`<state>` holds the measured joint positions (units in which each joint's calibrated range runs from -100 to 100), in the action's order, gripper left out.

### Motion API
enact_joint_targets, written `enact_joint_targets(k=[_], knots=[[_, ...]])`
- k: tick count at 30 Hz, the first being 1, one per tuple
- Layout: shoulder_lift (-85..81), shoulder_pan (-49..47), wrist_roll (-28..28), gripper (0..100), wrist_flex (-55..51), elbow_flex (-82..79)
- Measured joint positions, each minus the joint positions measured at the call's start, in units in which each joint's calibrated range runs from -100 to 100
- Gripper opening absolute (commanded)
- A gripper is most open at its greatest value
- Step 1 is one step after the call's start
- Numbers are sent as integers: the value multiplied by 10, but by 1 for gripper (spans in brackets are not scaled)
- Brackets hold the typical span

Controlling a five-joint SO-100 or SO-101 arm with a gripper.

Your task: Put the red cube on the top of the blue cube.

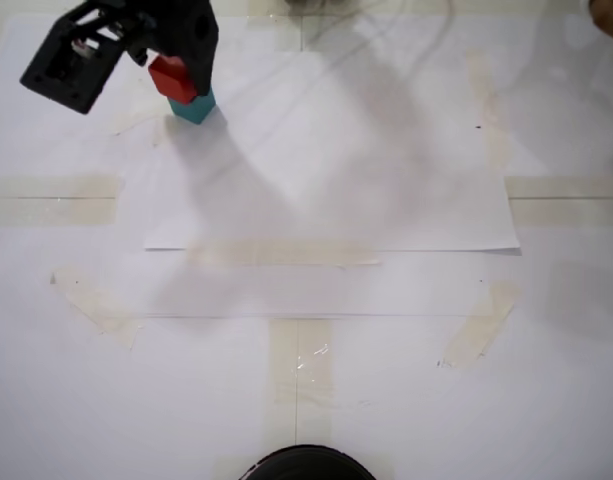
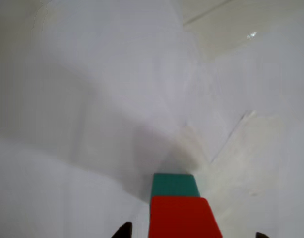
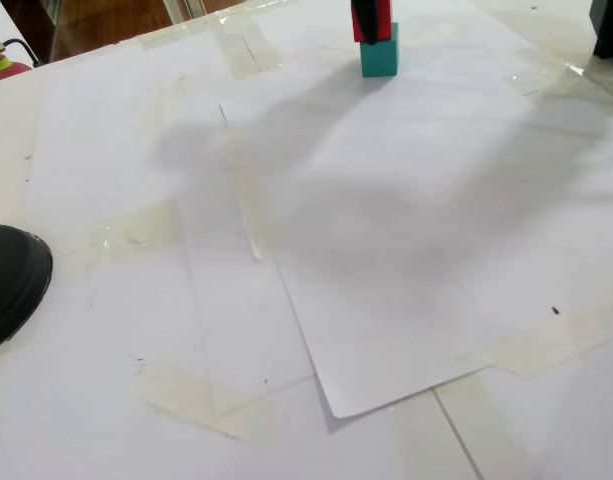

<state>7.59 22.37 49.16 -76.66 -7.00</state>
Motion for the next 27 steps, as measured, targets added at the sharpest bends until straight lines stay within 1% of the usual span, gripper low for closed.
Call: enact_joint_targets(k=[6, 12, 20, 22, 25, 27], knots=[[-1, -2, 5, 39, -13, 0], [-14, -2, 4, 40, -14, 0], [-72, -2, 4, 39, -28, 0], [-92, -3, 4, 37, -40, 0], [-129, -12, 4, 32, -54, 0], [-161, -24, 2, 24, -59, 0]])
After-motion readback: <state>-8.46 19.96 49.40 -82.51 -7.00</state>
